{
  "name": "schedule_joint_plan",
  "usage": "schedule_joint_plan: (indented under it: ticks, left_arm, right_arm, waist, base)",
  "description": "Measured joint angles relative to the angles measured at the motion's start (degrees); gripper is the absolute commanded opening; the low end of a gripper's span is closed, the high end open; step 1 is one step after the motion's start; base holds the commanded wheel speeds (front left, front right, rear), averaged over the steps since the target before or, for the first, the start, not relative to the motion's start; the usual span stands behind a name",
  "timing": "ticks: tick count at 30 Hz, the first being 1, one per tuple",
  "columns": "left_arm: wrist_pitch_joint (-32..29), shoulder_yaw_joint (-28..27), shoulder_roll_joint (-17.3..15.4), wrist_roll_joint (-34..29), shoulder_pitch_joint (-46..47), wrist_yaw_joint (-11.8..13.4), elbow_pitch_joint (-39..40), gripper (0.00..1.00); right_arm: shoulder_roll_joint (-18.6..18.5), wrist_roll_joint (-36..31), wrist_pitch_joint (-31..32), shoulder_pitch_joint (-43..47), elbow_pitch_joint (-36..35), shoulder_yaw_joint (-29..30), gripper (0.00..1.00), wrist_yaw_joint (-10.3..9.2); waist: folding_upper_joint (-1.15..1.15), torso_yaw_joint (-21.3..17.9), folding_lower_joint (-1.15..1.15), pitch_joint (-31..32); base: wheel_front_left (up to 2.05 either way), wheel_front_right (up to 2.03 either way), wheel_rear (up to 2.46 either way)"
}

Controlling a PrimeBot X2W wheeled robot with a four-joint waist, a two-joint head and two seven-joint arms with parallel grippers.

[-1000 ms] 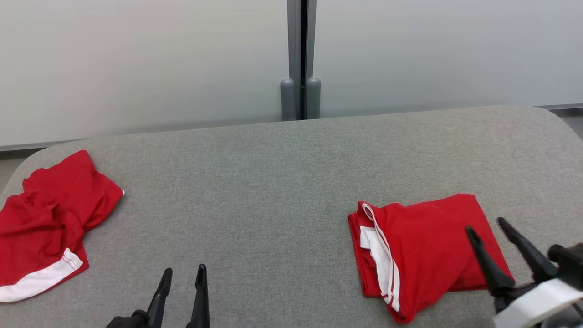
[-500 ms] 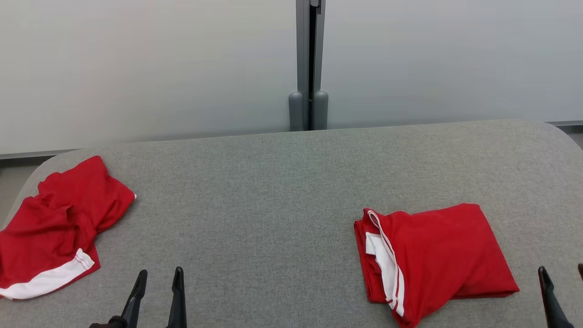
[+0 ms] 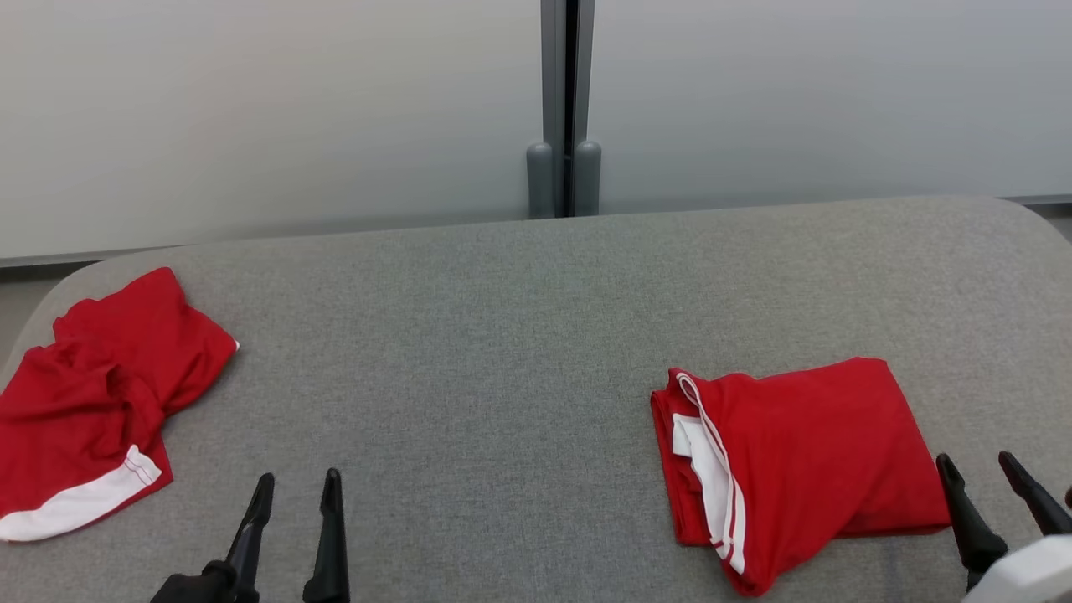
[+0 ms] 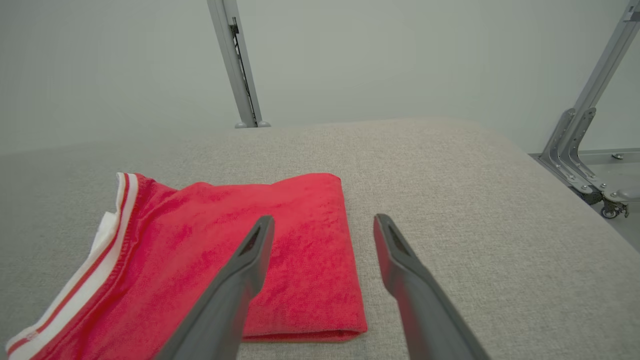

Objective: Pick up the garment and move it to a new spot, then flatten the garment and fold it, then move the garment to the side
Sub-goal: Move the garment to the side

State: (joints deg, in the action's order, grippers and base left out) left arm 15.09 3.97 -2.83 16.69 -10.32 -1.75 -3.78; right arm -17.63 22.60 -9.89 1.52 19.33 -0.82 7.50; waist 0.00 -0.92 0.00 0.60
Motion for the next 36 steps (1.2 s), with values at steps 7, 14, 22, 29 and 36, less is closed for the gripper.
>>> schedule_joint_plan:
  ticks: [7,14,22,29,36]
  left_arm:
    - [0.0,4.1,0.1,0.9,4.5,0.8,1.8,1.00]
    - [0.0,5.5,0.0,1.1,7.0,2.1,2.8,1.00]
    - [0.0,5.4,0.1,0.7,8.5,2.4,3.8,1.00]
    - [0.0,5.9,0.0,-0.1,12.1,2.8,5.6,1.00]
    - [0.0,7.1,0.1,-1.5,16.8,2.4,7.4,1.00]
  right_arm:
    - [-5.9,6.5,12.7,-12.0,8.1,-6.8,1.00,-0.01]
    - [-6.3,8.7,16.5,-17.0,16.9,-8.3,1.00,0.00]
    - [-6.6,14.0,19.7,-21.6,19.0,-11.2,0.00,0.00]
    - [-14.8,17.6,18.3,-28.7,17.9,-10.5,0.00,0.08]
    - [-29.4,10.8,14.5,-36.8,24.8,-3.6,0.00,0.00]
  waist:
    - [0.00,1.4,0.00,-5.1]
    - [0.00,4.4,0.00,-9.2]
    - [0.00,5.2,0.00,-13.0]
    - [0.00,3.7,0.00,-18.1]
    - [0.00,2.4,0.00,-25.1]
  base:
    - [0.00,0.00,0.00]
    - [0.00,0.00,0.00]
    - [0.00,0.00,0.00]
    - [0.00,0.00,0.00]
    - [0.00,0.00,0.00]
